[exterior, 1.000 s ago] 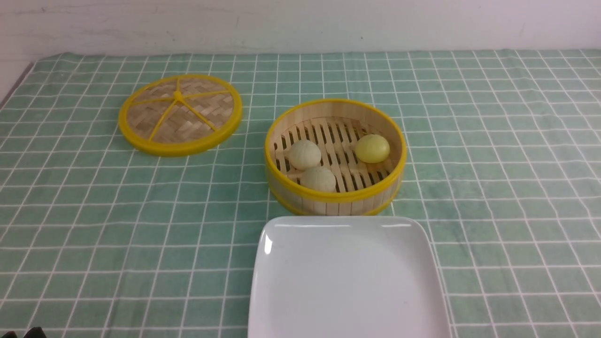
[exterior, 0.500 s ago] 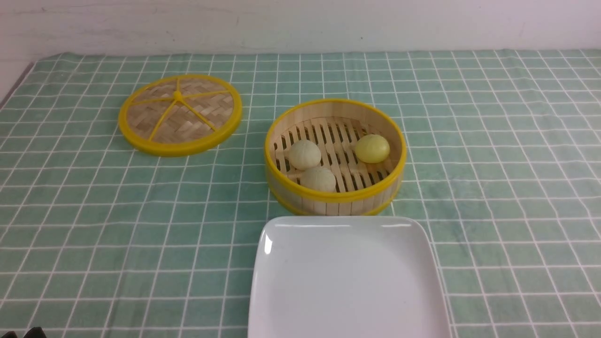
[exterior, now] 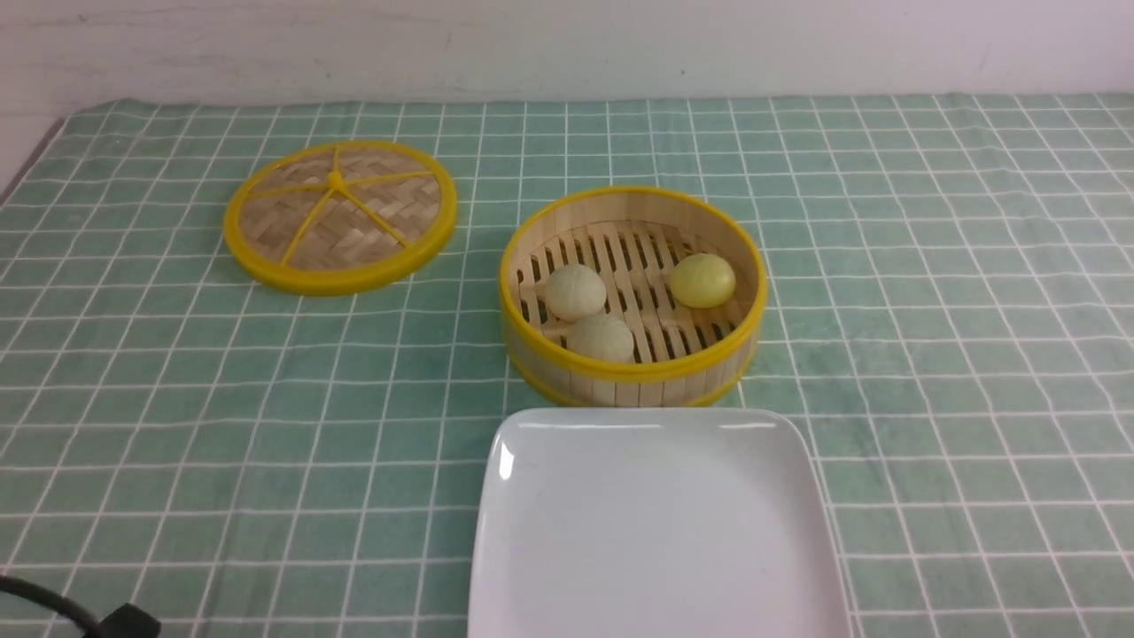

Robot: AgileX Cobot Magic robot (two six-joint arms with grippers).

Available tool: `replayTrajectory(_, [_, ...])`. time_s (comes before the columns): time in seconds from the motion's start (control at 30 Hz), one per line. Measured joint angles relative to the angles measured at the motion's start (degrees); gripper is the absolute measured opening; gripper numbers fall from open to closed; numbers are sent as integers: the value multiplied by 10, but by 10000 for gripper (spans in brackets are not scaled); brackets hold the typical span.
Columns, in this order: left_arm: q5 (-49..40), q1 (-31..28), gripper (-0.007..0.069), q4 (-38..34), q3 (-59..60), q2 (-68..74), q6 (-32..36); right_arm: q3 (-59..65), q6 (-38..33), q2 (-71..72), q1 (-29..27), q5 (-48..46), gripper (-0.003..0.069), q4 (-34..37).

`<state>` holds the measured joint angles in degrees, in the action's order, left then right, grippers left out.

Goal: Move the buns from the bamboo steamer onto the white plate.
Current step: 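Reach toward a bun in the bamboo steamer with the right gripper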

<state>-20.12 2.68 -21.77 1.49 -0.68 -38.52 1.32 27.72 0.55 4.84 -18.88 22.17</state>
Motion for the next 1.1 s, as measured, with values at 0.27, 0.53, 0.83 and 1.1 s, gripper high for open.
replayTrajectory(0.27, [43, 0, 240, -118, 0, 0, -114, 0, 39, 0, 0, 55, 240, 93])
replayTrajectory(0.53, [116, 0, 237, -7, -89, 0, 47, -51, -28, -6, 0, 131, 149, 64])
replayTrajectory(0.83, [-133, 0, 12, 64, -274, 200, 189, -252, -238, -266, 0, -35, -8, -38])
replayTrajectory(1.1, [-307, 0, 1, 51, -309, 444, 256, -421, -307, -617, 3, -298, -1, -13])
